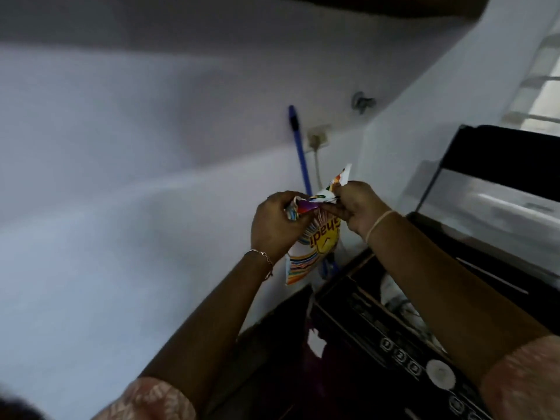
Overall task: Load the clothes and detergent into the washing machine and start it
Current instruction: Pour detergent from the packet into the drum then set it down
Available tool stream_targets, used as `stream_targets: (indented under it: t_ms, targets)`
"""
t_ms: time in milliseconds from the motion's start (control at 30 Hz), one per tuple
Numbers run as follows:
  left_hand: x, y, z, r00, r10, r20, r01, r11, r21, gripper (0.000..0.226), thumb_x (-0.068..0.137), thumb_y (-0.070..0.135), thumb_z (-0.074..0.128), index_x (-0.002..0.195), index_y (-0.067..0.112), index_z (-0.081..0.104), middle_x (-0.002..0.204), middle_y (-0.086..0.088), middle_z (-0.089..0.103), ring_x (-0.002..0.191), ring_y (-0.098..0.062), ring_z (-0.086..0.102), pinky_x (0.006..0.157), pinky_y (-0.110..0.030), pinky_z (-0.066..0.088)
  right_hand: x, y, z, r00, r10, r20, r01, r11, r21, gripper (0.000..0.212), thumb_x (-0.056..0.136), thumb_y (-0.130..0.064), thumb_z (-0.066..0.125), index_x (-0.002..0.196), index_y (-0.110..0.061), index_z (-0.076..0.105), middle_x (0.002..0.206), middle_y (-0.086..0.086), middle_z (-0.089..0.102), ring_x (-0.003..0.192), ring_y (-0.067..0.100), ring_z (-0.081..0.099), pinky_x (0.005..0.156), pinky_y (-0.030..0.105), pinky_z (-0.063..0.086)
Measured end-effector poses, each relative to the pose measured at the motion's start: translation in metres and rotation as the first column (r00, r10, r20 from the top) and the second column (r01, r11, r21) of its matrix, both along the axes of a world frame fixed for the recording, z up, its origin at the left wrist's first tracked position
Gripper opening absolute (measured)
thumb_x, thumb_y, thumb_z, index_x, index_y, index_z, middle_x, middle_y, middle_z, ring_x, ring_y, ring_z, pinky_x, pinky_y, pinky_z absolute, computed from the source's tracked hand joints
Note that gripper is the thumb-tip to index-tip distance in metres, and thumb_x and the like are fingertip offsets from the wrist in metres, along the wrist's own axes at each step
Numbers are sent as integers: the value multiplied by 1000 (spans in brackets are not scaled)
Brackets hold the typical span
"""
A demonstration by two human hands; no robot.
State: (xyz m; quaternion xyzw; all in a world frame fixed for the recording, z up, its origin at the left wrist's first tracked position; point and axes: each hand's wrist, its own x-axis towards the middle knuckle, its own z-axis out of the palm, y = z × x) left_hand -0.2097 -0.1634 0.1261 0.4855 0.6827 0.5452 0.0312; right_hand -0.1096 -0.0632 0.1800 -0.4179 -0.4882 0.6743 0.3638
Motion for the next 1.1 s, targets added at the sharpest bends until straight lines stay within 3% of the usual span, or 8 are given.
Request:
stream_targets:
  t_ms: [167, 267, 367, 533, 667, 733, 800, 1100]
  targets:
    - [-62, -26, -10, 976, 78, -205, -122, 969, -213, 23, 81, 35, 66, 102, 28, 72, 103, 7, 73, 92, -12, 66, 76, -34, 57, -60, -11, -28, 993, 109, 39, -104, 988, -112, 12, 98, -1, 45, 107, 4, 52, 81, 18, 59, 44, 20, 63, 33, 23, 49]
    - [-94, -34, -26, 959, 96, -267, -189, 918, -349, 21, 85, 33, 61, 103, 29, 71, 101, 6, 73, 93, -15, 66, 74, -29, 54, -94, -10, -63, 985, 161, 65, -143, 963, -227, 14, 98, -2, 45, 90, 7, 51, 66, 19, 64, 32, 15, 59, 31, 23, 47]
    - [-121, -39, -54, 948, 106, -299, -236, 866, -442, 21, 87, 35, 58, 102, 28, 71, 97, 5, 73, 94, -17, 65, 73, -28, 51, -124, -6, -103, 965, 221, 141, -172, 939, -298, 20, 96, -7, 49, 79, -1, 56, 42, 7, 61, 31, 13, 58, 30, 21, 45]
    - [-153, -35, -112, 972, 23, -232, -155, 807, -570, 21, 87, 27, 58, 101, 26, 72, 93, 0, 73, 90, -22, 65, 70, -28, 49, -157, 0, -177, 936, 255, 242, -169, 929, -329, 23, 97, -9, 49, 76, -8, 56, 39, 0, 60, 31, 7, 57, 28, 15, 39]
    - [-175, -27, -169, 989, -21, -149, -80, 765, -639, 22, 84, 17, 60, 101, 20, 74, 96, -6, 74, 89, -24, 66, 74, -30, 52, -181, -1, -239, 919, 276, 283, -175, 926, -333, 13, 99, -8, 46, 89, -9, 55, 66, 6, 68, 39, 6, 62, 35, 13, 43]
    - [-188, -20, -201, 991, -25, -128, -67, 744, -665, 21, 82, 12, 60, 97, 18, 74, 96, -6, 74, 89, -23, 67, 73, -27, 50, -194, 1, -272, 915, 243, 321, -145, 943, -300, 14, 95, -7, 53, 103, 1, 61, 99, 17, 68, 66, 21, 70, 63, 30, 59]
    - [-199, -14, -232, 995, -14, -94, -54, 726, -686, 24, 79, 7, 61, 94, 18, 75, 95, -5, 74, 89, -22, 67, 74, -26, 49, -203, 4, -309, 898, 226, 377, -104, 942, -318, 28, 92, -10, 59, 117, 4, 60, 116, 21, 65, 97, 35, 67, 88, 49, 55]
    - [-242, 15, -399, 990, 102, 94, 8, 631, -775, 23, 72, 10, 67, 92, 18, 75, 91, -3, 75, 85, -20, 68, 74, -25, 50, -241, 15, -470, 871, 234, 433, -31, 904, -427, 30, 95, -13, 57, 122, 1, 60, 120, 19, 63, 106, 37, 63, 92, 47, 52]
